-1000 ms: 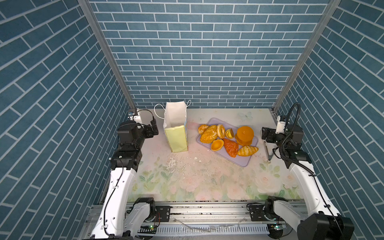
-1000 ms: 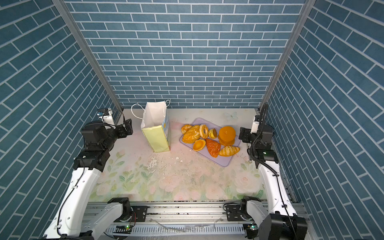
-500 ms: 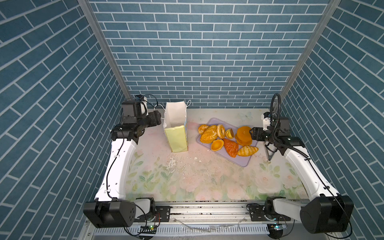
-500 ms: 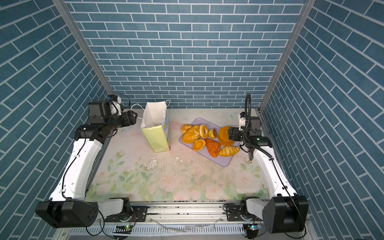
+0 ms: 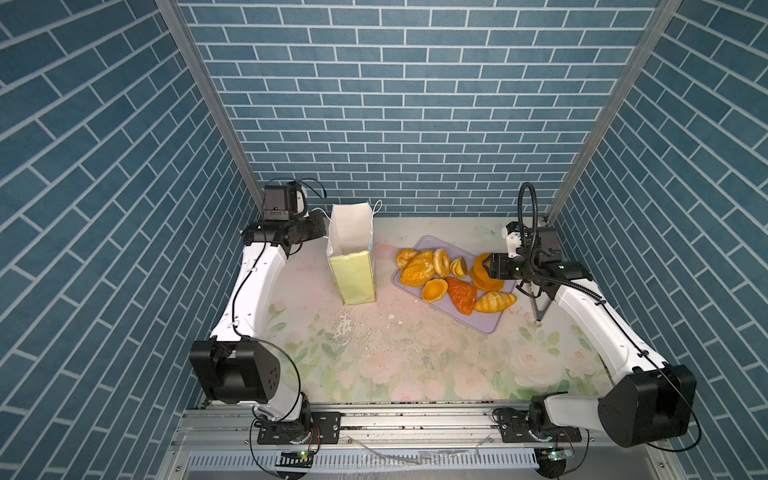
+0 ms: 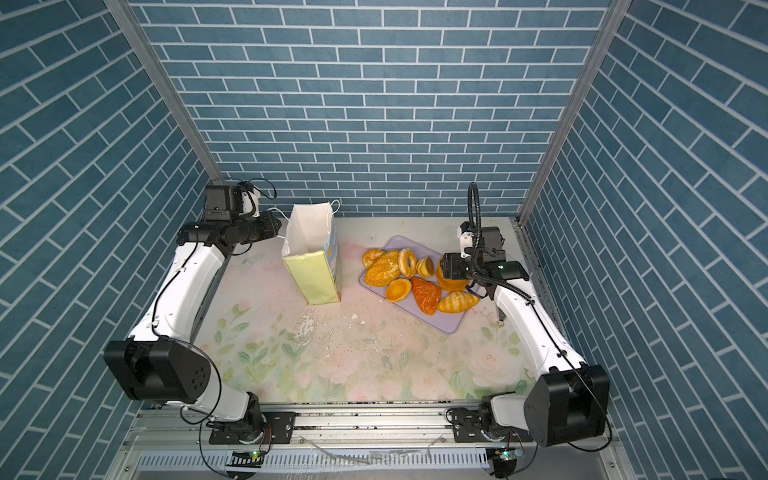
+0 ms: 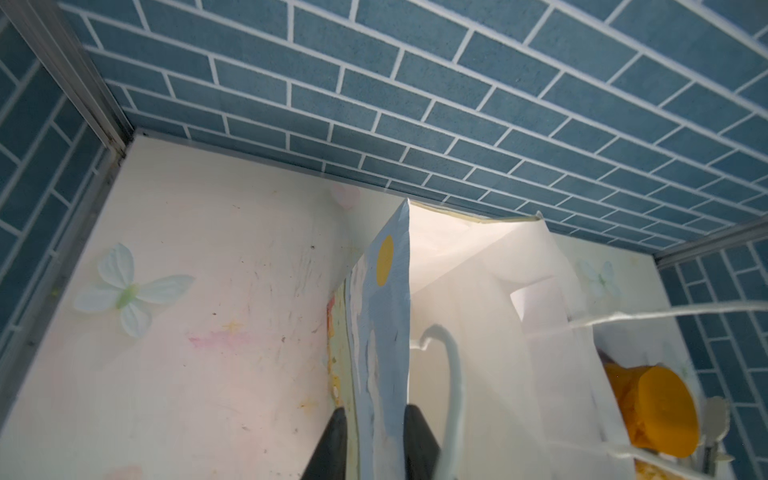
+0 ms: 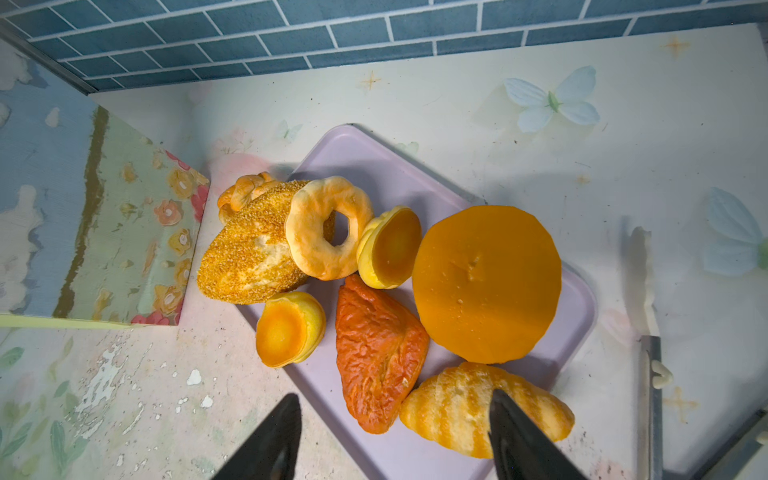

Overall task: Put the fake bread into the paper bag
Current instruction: 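Reach the left gripper to the paper bag while the right gripper moves toward the tongs, then grasp the paper bag's rim with the left gripper and pull it toward the tray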

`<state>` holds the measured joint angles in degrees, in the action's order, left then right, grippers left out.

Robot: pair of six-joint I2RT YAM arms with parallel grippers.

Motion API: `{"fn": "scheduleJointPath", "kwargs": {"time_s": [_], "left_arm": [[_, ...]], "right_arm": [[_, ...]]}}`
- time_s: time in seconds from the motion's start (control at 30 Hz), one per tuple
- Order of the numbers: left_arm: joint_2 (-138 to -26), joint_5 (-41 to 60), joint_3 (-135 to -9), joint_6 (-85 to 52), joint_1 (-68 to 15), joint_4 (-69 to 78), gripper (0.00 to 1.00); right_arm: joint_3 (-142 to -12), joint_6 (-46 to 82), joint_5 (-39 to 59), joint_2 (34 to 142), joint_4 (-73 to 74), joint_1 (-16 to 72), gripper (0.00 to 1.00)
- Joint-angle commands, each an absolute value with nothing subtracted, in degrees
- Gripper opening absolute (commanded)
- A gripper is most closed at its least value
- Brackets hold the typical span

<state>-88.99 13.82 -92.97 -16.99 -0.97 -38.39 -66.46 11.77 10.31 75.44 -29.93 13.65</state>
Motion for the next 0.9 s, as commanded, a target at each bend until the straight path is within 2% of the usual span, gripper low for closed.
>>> {"fn": "scheduleJointPath", "kwargs": {"time_s": [0.0, 0.07, 0.57, 0.87], "left_arm": [[-88.49, 16.54, -93.92, -18.99, -1.22, -39.19, 0.07], [-87.15, 17.75, -92.69, -20.24, -1.23, -39.05, 0.0], [-74.91, 29.0, -81.0, -29.44, -1.23, -38.78, 0.0], [-68.63, 29.63, -75.74, -30.63, -1.75, -40.16, 0.0]], "right_arm": [[-68.51, 13.51, 10.45, 76.07, -31.26, 14.54, 0.7], [-68.98, 13.54, 10.63, 76.0, -31.86, 15.1, 0.7], [-67.94, 14.24, 10.37, 73.23, -32.94, 16.41, 0.69], [-67.85, 14.55, 10.82, 73.89, -31.86, 16.87, 0.68]]}}
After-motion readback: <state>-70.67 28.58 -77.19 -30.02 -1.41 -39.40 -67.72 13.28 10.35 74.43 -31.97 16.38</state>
